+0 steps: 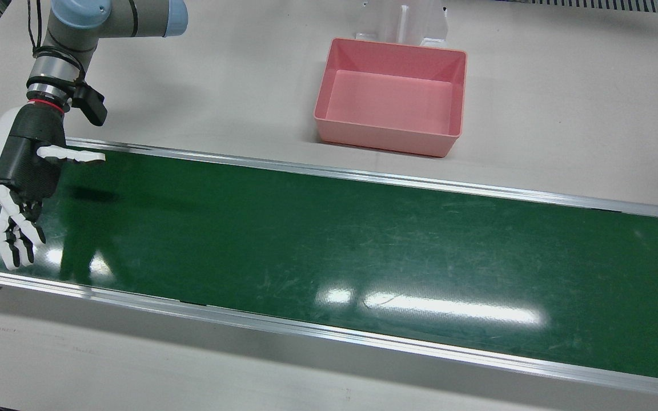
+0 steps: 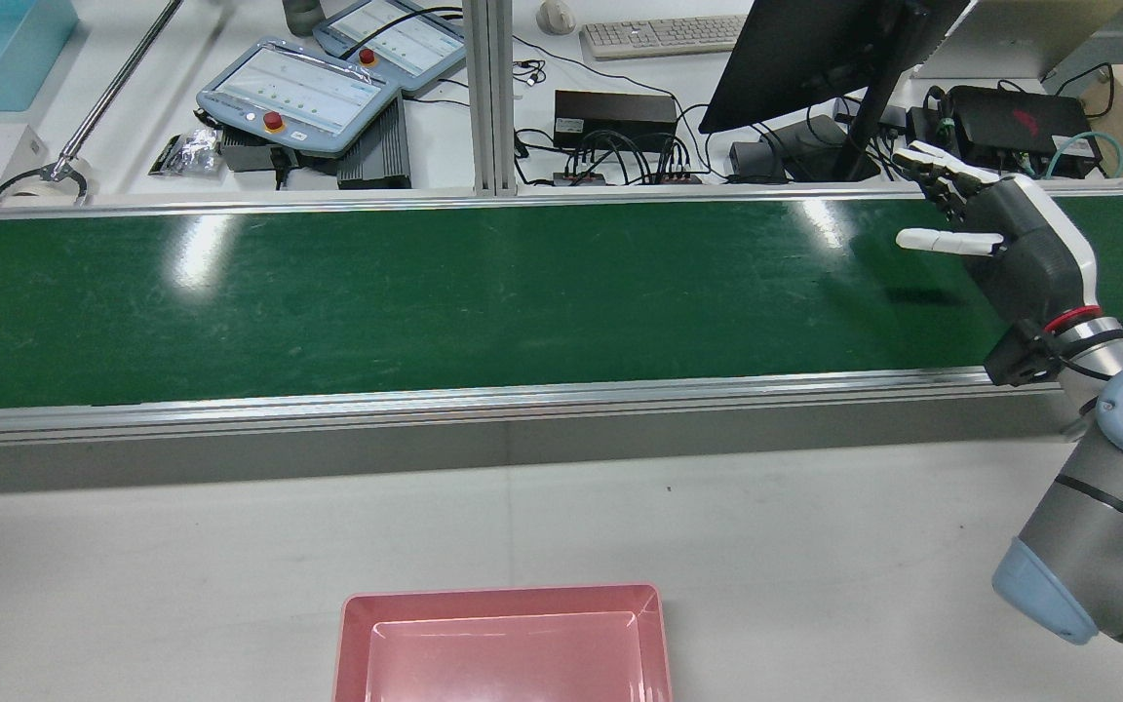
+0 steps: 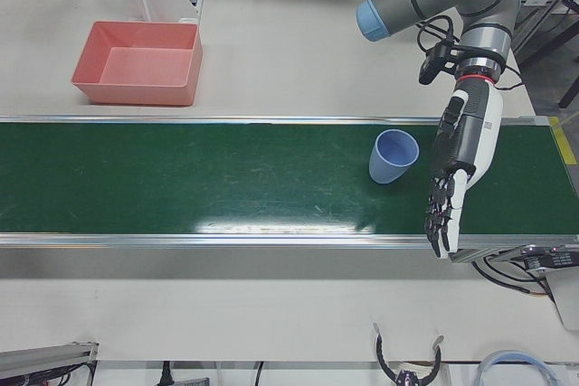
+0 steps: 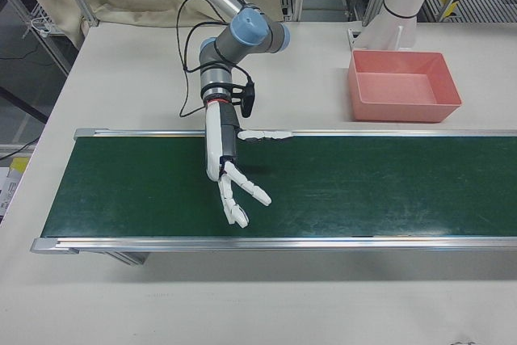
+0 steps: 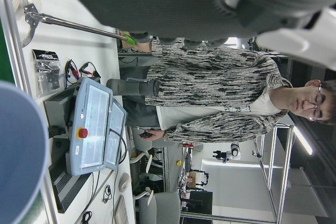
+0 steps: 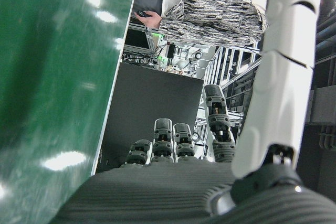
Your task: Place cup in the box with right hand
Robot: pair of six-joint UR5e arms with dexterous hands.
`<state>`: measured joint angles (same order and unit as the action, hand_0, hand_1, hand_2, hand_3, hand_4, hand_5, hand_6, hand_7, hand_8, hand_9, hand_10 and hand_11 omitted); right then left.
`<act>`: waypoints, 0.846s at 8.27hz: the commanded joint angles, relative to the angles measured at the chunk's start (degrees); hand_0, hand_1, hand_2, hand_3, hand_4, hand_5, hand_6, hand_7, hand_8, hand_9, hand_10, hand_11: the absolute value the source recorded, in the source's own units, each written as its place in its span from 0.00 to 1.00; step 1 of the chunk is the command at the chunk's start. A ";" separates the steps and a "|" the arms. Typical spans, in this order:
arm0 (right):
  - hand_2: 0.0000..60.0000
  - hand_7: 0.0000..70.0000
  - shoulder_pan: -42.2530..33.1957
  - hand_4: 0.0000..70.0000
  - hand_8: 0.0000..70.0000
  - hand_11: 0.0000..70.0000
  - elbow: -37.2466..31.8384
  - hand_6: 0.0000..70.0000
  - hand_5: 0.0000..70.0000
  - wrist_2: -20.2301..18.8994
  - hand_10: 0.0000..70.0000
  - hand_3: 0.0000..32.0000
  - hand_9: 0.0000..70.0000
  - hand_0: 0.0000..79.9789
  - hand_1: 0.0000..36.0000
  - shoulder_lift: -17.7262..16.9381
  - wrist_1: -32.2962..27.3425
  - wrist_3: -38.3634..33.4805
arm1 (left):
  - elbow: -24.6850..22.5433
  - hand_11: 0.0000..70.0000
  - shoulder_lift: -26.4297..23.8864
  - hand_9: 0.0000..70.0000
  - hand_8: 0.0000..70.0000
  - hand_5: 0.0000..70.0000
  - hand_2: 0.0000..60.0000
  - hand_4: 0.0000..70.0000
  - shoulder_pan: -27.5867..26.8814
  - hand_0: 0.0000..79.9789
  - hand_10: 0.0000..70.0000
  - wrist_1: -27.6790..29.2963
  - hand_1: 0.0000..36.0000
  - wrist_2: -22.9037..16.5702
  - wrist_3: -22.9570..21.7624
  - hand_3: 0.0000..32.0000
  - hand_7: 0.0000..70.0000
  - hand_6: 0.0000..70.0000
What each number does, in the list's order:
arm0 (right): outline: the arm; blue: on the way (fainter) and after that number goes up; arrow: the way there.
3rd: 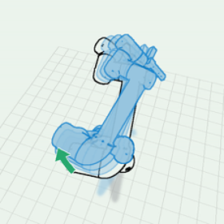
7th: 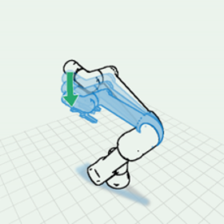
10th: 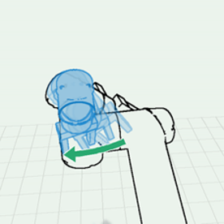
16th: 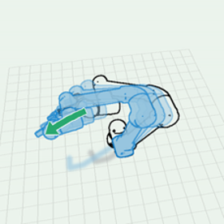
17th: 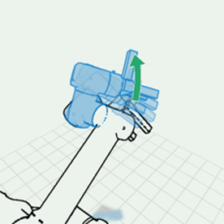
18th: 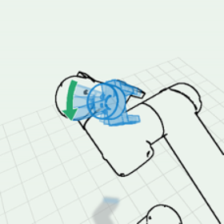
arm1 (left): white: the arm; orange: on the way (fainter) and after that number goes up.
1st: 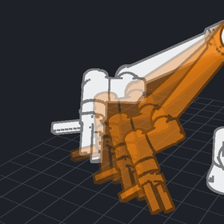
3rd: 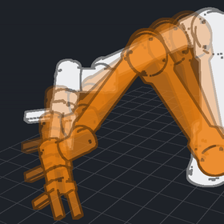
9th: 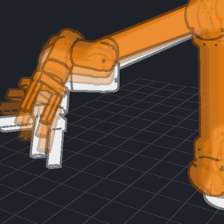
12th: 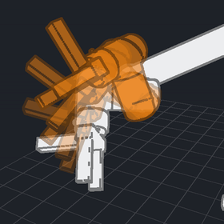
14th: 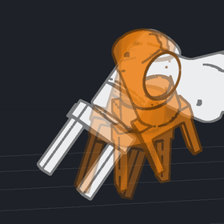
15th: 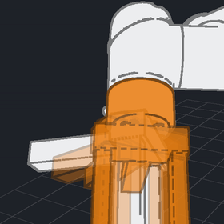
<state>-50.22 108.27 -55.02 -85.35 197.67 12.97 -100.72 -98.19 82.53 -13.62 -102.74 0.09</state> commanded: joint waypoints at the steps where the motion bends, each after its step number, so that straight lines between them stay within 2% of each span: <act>1: 0.03 0.24 0.64 0.20 0.14 0.13 -0.43 0.08 0.10 0.00 0.07 0.00 0.25 0.70 0.41 0.18 0.00 0.04 | 0.00 0.00 -0.07 0.00 0.00 0.00 0.00 0.00 0.00 0.00 0.00 0.00 0.00 0.00 0.00 0.00 0.00 0.00; 3: 0.07 0.24 1.52 0.17 0.14 0.13 -2.08 0.08 0.10 0.09 0.07 0.00 0.24 0.69 0.43 0.79 -0.09 0.04 | 0.00 0.00 0.02 0.00 0.00 0.00 0.00 0.00 0.00 0.00 0.00 0.00 0.00 0.00 0.00 0.00 0.00 0.00; 4: 0.03 0.23 1.61 0.18 0.13 0.14 -2.19 0.08 0.10 0.09 0.07 0.00 0.24 0.69 0.40 0.80 -0.09 0.04 | 0.09 0.00 -0.07 0.00 0.00 0.00 0.00 0.00 0.00 0.00 0.00 0.00 0.00 0.00 0.00 0.00 0.00 0.00; 5: 0.07 0.24 1.96 0.16 0.14 0.14 -2.27 0.08 0.10 0.09 0.08 0.00 0.24 0.69 0.43 0.80 -0.09 0.04 | 0.00 0.00 -0.07 0.00 0.00 0.00 0.00 0.00 0.00 0.00 0.00 0.00 0.00 0.00 0.00 0.00 0.00 0.00; 7: 0.00 0.23 1.96 0.19 0.14 0.14 -1.58 0.08 0.10 0.00 0.07 0.00 0.24 0.70 0.38 0.80 -0.18 -0.13 | 0.00 0.00 0.02 0.00 0.00 0.00 0.00 0.00 0.00 0.00 0.00 0.00 0.00 0.00 0.00 0.00 0.00 0.00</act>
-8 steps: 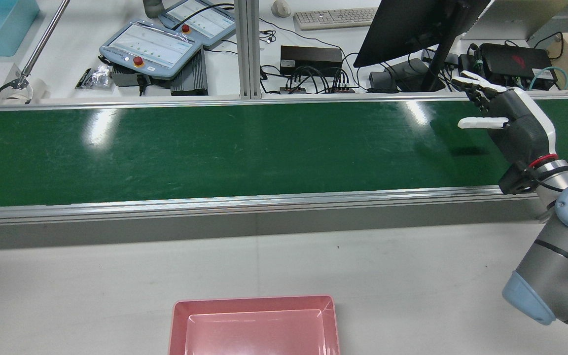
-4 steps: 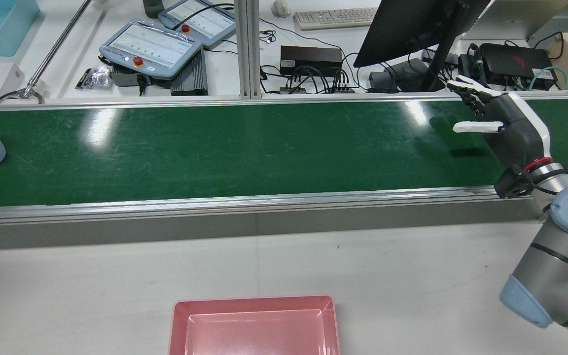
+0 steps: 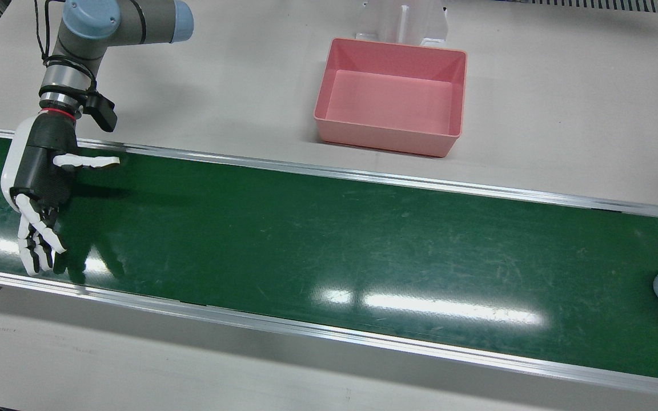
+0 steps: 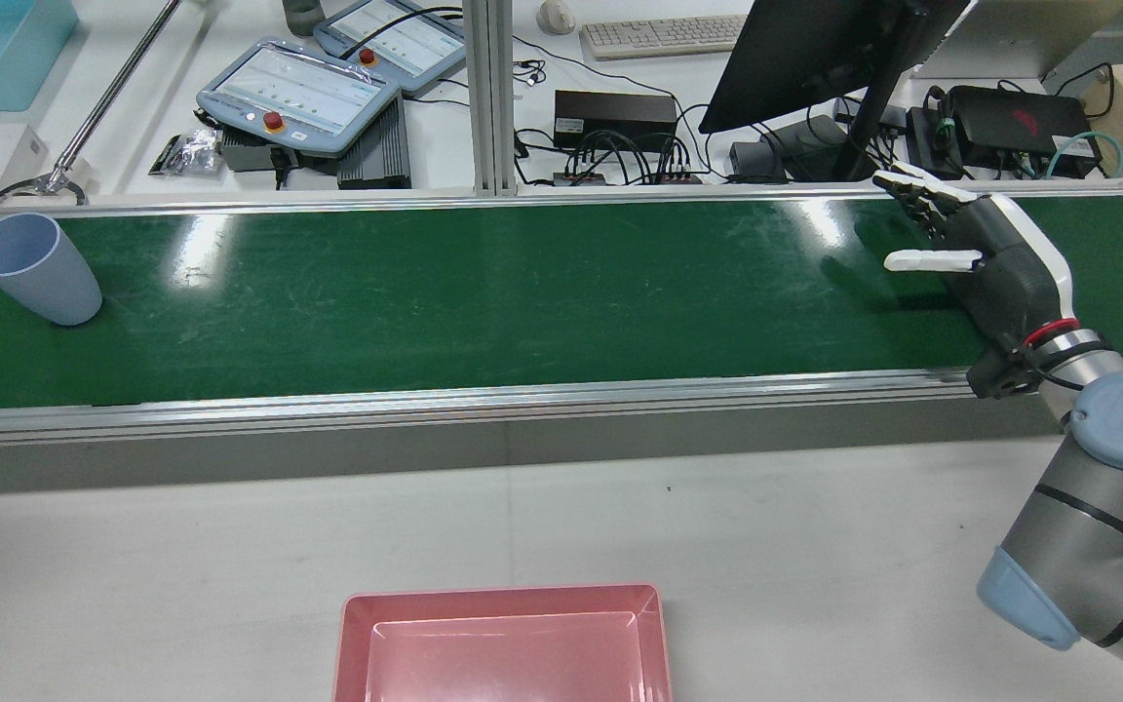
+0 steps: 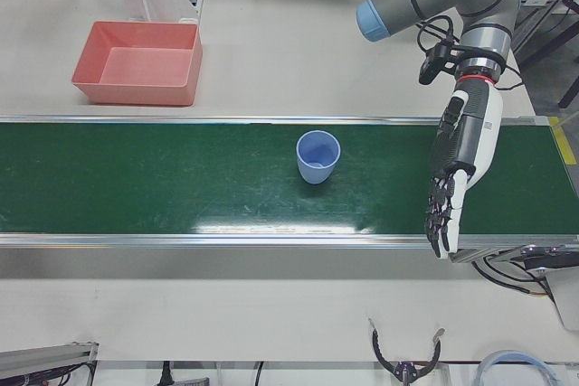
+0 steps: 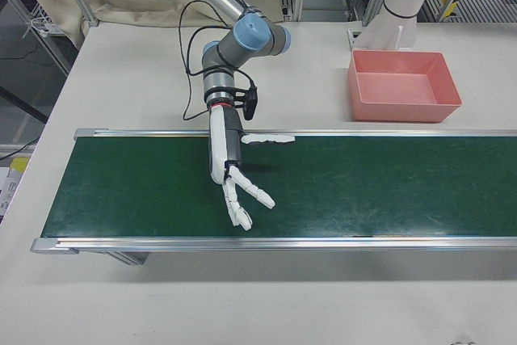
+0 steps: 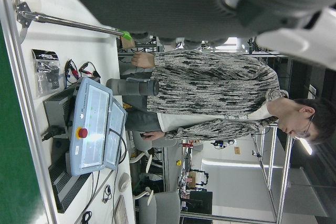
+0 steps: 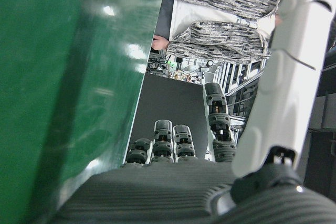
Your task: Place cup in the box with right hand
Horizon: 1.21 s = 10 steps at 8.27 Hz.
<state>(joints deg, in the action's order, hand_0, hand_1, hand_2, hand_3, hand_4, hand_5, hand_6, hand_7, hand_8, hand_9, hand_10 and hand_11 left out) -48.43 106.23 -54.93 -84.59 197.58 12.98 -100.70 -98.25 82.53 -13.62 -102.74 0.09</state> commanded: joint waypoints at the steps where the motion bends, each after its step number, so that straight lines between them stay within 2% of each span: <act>1: 0.00 0.23 0.09 0.19 0.14 0.14 0.21 0.08 0.10 -0.17 0.08 0.00 0.25 0.69 0.36 -0.13 -2.53 0.11 | -0.02 0.00 -0.01 0.00 0.00 0.00 0.00 0.00 0.00 0.00 0.00 -0.09 0.00 0.00 0.00 0.00 0.00 0.00; 2: 0.11 0.23 0.35 0.13 0.14 0.14 -0.06 0.08 0.10 -0.26 0.08 0.00 0.24 0.67 0.44 -0.48 -3.42 0.20 | -0.02 0.00 0.07 0.00 0.00 0.00 0.00 0.00 0.00 0.00 0.00 -0.09 0.00 0.00 0.00 0.00 0.00 0.00; 3: 0.04 0.22 0.26 0.15 0.14 0.15 0.03 0.08 0.10 -0.26 0.08 0.00 0.24 0.68 0.40 -0.49 -3.52 0.20 | 0.07 0.00 0.07 0.00 0.00 0.00 0.00 0.00 0.00 0.00 0.00 0.00 0.00 0.00 0.00 0.00 0.00 0.00; 4: 0.11 0.23 0.26 0.13 0.14 0.14 0.20 0.08 0.10 -0.26 0.08 0.00 0.25 0.67 0.45 -0.49 -3.43 0.20 | -0.02 0.00 0.07 0.00 0.00 0.00 0.00 0.00 0.00 0.00 0.00 0.00 0.00 0.00 0.00 0.00 0.00 0.00; 6: 0.19 0.23 0.52 0.09 0.14 0.14 0.47 0.08 0.10 -0.35 0.07 0.00 0.24 0.66 0.51 -0.22 -3.43 0.29 | -0.02 0.00 -0.01 0.00 0.00 0.00 0.00 0.00 0.00 0.00 0.00 0.00 0.00 0.00 0.00 0.00 0.00 0.00; 7: 0.08 0.23 0.87 0.15 0.14 0.13 0.55 0.08 0.10 -0.35 0.07 0.00 0.24 0.68 0.43 -0.22 -3.43 0.46 | -0.02 0.00 -0.01 0.00 0.00 0.00 0.00 0.00 0.00 0.00 0.00 0.00 0.00 0.00 0.00 0.00 0.00 0.00; 9: 0.00 0.23 0.96 0.18 0.14 0.12 2.82 0.08 0.10 -0.35 0.06 0.00 0.24 0.70 0.39 -0.31 -2.56 3.26 | -0.02 0.00 -0.01 0.00 0.00 0.00 0.00 0.00 0.00 0.00 0.00 0.00 0.00 0.00 0.00 0.00 0.00 0.00; 10: 0.00 0.24 1.14 0.20 0.14 0.10 3.01 0.08 0.10 -0.26 0.05 0.00 0.25 0.70 0.40 -0.31 -2.55 3.80 | 0.07 0.00 -0.01 0.00 0.00 0.00 0.00 0.00 0.00 0.00 0.00 0.00 0.00 0.00 0.00 0.00 0.00 0.00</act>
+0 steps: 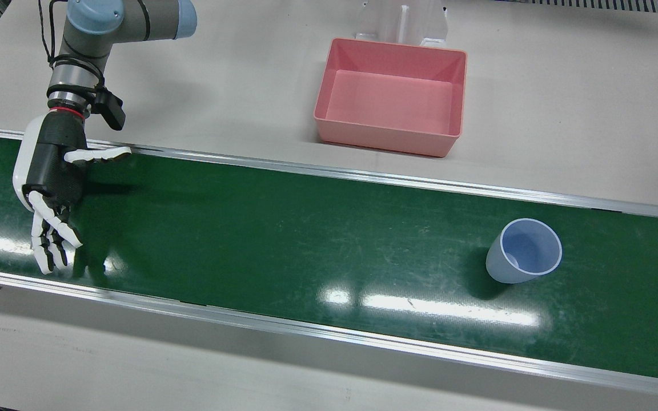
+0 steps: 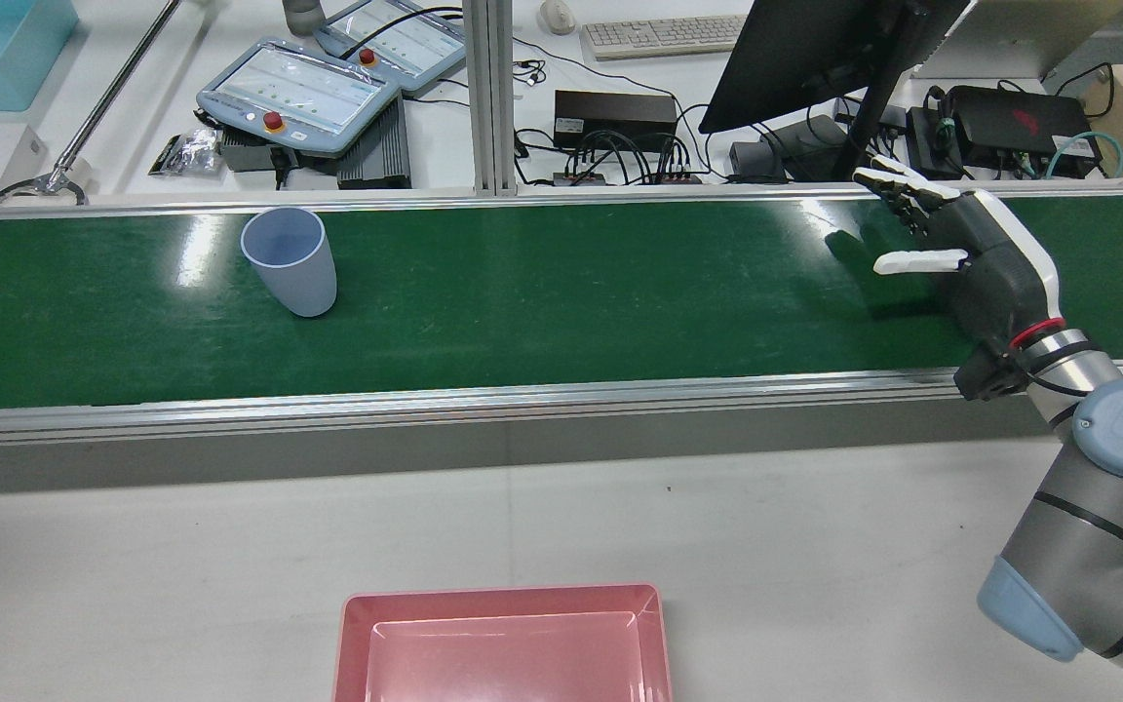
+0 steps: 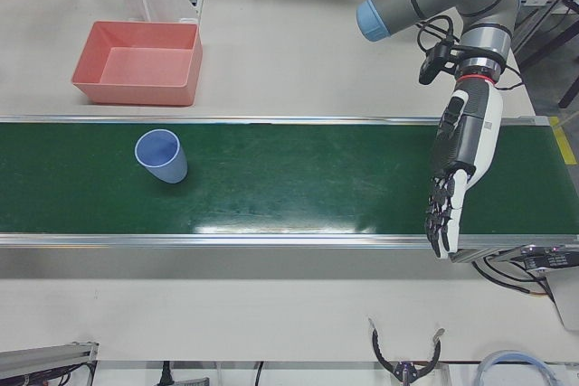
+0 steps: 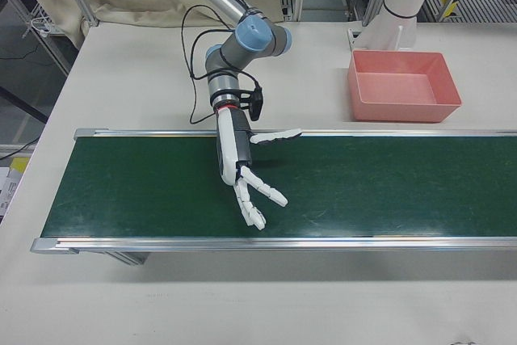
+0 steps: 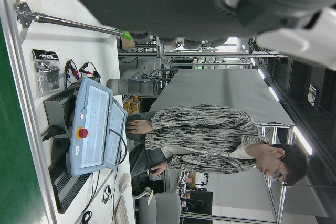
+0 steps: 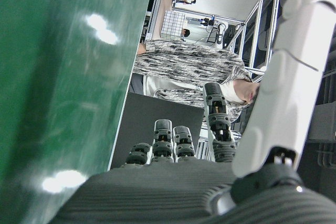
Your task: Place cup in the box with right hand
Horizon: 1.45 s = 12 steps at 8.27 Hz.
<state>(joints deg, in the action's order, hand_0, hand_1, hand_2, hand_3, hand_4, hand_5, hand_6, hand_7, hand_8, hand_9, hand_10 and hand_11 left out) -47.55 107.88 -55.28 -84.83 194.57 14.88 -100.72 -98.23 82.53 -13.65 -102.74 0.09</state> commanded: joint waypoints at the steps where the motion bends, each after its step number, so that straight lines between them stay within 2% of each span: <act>1: 0.12 0.25 0.53 0.18 0.14 0.09 1.46 0.08 0.10 0.08 0.04 0.00 0.25 0.68 0.47 -0.07 0.46 1.91 | 0.09 0.00 -0.03 0.00 0.00 0.00 0.00 0.00 0.00 0.00 0.00 0.03 0.00 0.00 0.00 0.00 0.00 0.00; 2: 0.00 0.25 0.97 0.25 0.14 0.08 1.28 0.08 0.10 0.08 0.04 0.00 0.26 0.70 0.39 -0.07 0.46 2.08 | 0.09 0.00 -0.03 0.00 0.00 0.00 0.00 0.00 0.00 0.00 0.00 0.03 0.00 0.00 0.00 0.00 0.00 0.00; 3: 0.12 0.25 1.23 0.20 0.14 0.08 1.11 0.08 0.10 0.08 0.04 0.00 0.26 0.68 0.46 -0.07 0.46 2.17 | 0.09 0.00 -0.03 0.00 0.00 0.00 0.00 0.00 0.00 0.00 0.00 0.03 0.00 0.00 0.00 0.00 0.00 0.00; 4: 0.04 0.26 1.67 0.25 0.14 0.08 0.84 0.08 0.10 0.08 0.04 0.00 0.26 0.70 0.42 -0.07 0.46 2.09 | 0.09 0.00 -0.03 0.00 0.00 0.00 0.00 0.00 0.00 0.00 0.00 0.03 0.00 0.00 -0.09 0.00 0.00 0.00; 5: 0.08 0.26 1.67 0.23 0.14 0.08 0.67 0.08 0.10 0.08 0.04 0.00 0.26 0.69 0.44 -0.16 0.46 2.09 | 0.09 0.00 -0.03 0.00 0.00 0.00 0.00 0.00 0.00 0.00 0.00 0.03 0.00 0.00 0.00 0.00 0.00 0.00; 6: 0.20 0.26 1.76 0.18 0.14 0.08 0.67 0.08 0.10 0.08 0.04 0.00 0.26 0.67 0.52 -0.16 0.46 2.00 | 0.09 0.00 -0.03 0.00 0.00 0.00 0.00 0.00 0.00 0.00 0.00 0.03 0.00 0.00 0.00 0.00 0.00 0.00; 7: 0.12 0.26 1.76 0.21 0.14 0.09 0.58 0.08 0.10 0.08 0.04 0.00 0.26 0.68 0.47 -0.25 0.46 2.09 | 0.09 0.00 -0.03 0.00 0.00 0.00 0.00 0.00 -0.09 0.00 0.00 0.03 0.00 0.00 0.00 0.00 0.00 0.00; 9: 0.08 0.26 1.85 0.23 0.14 0.08 0.58 0.08 0.09 0.08 0.04 0.00 0.26 0.68 0.43 -0.07 0.46 2.09 | 0.09 0.00 -0.03 0.00 0.00 0.00 0.00 0.00 0.00 0.00 0.00 0.03 0.00 0.00 0.00 0.00 0.00 0.00; 10: 0.00 0.26 1.94 0.28 0.14 0.08 0.58 0.08 0.09 0.08 0.04 0.00 0.26 0.69 0.37 -0.07 0.46 2.09 | 0.09 0.00 -0.03 0.00 0.00 0.00 0.00 0.00 0.00 0.00 0.00 0.03 0.00 0.00 0.00 0.00 0.00 0.00; 11: 0.17 0.27 1.94 0.21 0.14 0.08 0.49 0.08 0.09 0.08 0.04 0.00 0.26 0.66 0.47 -0.07 0.46 2.17 | 0.09 0.00 -0.03 0.00 0.00 0.00 0.00 0.00 0.00 0.00 0.00 0.03 0.00 0.00 0.00 0.00 0.00 0.00; 12: 0.17 0.27 2.03 0.20 0.14 0.08 0.49 0.08 0.09 0.08 0.04 0.00 0.26 0.67 0.47 -0.07 0.46 2.17 | 0.09 0.00 -0.03 0.00 0.00 0.00 0.00 0.00 0.00 0.00 0.00 0.03 0.00 0.00 0.00 0.00 0.00 0.00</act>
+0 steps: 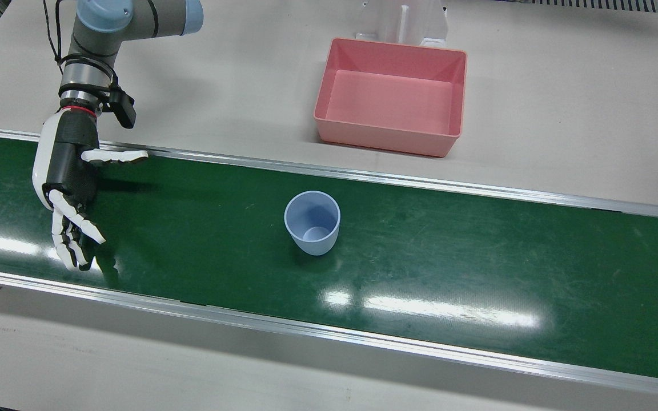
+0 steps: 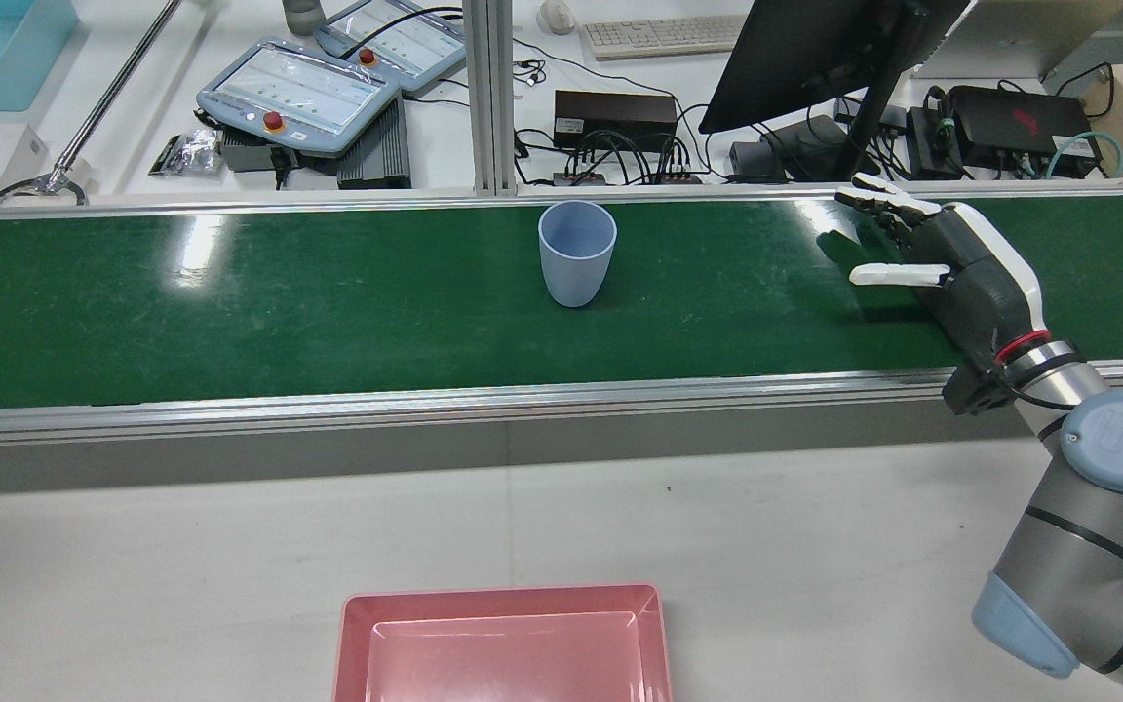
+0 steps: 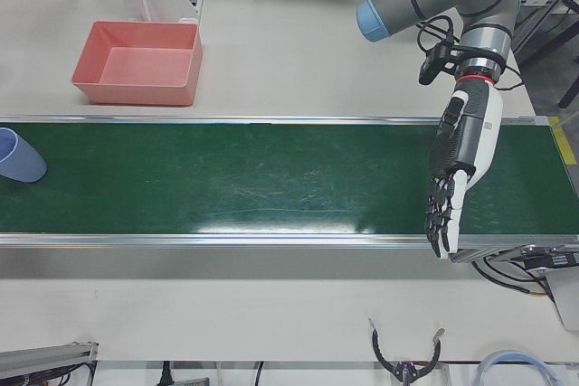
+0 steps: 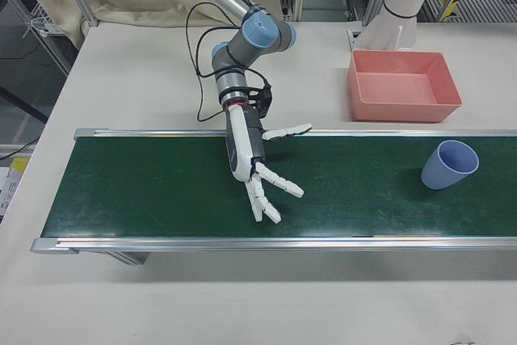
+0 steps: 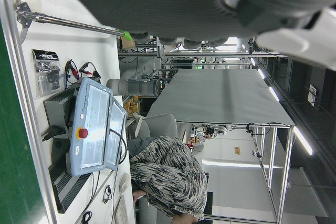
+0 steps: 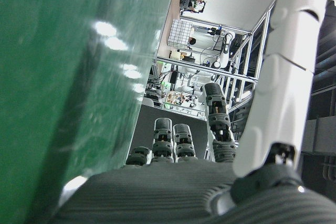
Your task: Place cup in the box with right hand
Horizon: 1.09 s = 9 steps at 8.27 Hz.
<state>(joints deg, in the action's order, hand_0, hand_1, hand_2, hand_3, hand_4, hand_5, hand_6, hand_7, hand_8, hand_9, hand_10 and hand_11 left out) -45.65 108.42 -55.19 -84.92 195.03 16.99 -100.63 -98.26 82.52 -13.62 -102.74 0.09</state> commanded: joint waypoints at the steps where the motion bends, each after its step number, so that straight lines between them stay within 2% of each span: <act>1: 0.08 0.27 0.12 0.25 0.15 0.09 -0.14 0.08 0.09 0.00 0.04 0.00 0.26 0.68 0.43 0.02 0.00 0.14 | 0.00 0.00 0.00 0.00 0.00 0.00 0.00 0.00 0.01 0.00 0.00 0.00 0.00 0.00 0.00 0.00 0.00 0.00; 2: 0.04 0.27 0.12 0.27 0.14 0.09 -0.06 0.08 0.09 0.00 0.04 0.00 0.26 0.68 0.40 0.02 0.00 0.15 | 0.00 0.00 0.00 0.00 0.00 0.00 0.00 0.00 0.01 0.00 0.00 0.00 0.00 0.00 0.00 0.00 0.00 0.00; 3: 0.13 0.27 0.12 0.24 0.14 0.09 -0.06 0.08 0.09 0.00 0.04 0.00 0.26 0.67 0.45 0.02 0.00 0.49 | 0.00 0.00 0.00 0.00 0.00 0.00 0.00 0.00 0.01 0.00 0.00 0.00 0.00 0.00 0.00 0.00 0.00 0.00; 4: 0.08 0.27 0.12 0.27 0.15 0.08 -0.14 0.08 0.09 0.00 0.04 0.00 0.26 0.68 0.42 0.02 0.00 0.93 | 0.00 0.00 0.00 0.00 0.00 0.00 0.00 0.00 0.01 0.00 0.00 0.00 0.00 0.00 0.00 0.00 0.00 0.00; 5: 0.22 0.27 0.21 0.21 0.14 0.08 -0.14 0.08 0.09 0.00 0.04 0.00 0.26 0.66 0.50 0.11 0.00 1.02 | 0.00 0.00 0.00 0.00 0.00 0.00 0.00 0.00 0.01 0.00 0.00 0.00 0.00 0.00 0.00 0.00 0.00 0.00; 6: 0.00 0.27 0.21 0.30 0.14 0.08 -0.14 0.08 0.09 0.00 0.04 0.00 0.26 0.69 0.38 0.11 0.00 1.02 | 0.00 0.00 0.00 0.00 0.00 0.00 0.00 0.00 0.01 0.00 0.00 0.00 0.00 0.00 0.00 0.00 0.00 0.00; 7: 0.22 0.27 0.21 0.22 0.14 0.08 -0.14 0.08 0.09 0.00 0.04 0.00 0.26 0.66 0.50 0.11 0.00 1.02 | 0.00 0.00 0.00 0.00 0.00 0.00 0.00 0.00 0.01 0.00 0.00 0.00 0.00 0.00 0.00 0.00 0.00 0.00; 8: 0.00 0.28 0.21 0.31 0.14 0.08 -0.14 0.08 0.09 0.00 0.04 0.00 0.26 0.69 0.38 0.11 0.00 1.20 | 0.00 0.00 0.00 0.00 0.00 0.00 0.00 0.00 0.01 0.00 0.00 0.00 0.00 0.00 0.00 0.00 0.00 0.00; 9: 0.18 0.28 0.21 0.24 0.15 0.08 -0.14 0.08 0.09 0.00 0.04 0.00 0.27 0.66 0.48 0.19 0.00 1.29 | 0.00 0.00 0.00 0.00 0.00 0.00 0.00 0.00 0.01 0.00 0.00 0.00 0.00 0.00 0.00 0.00 0.00 0.00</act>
<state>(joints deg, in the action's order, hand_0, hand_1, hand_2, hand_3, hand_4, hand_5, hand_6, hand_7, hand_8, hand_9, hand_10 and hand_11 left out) -45.45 108.29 -55.20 -84.82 195.03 18.07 -100.63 -98.26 82.53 -13.62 -102.74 0.09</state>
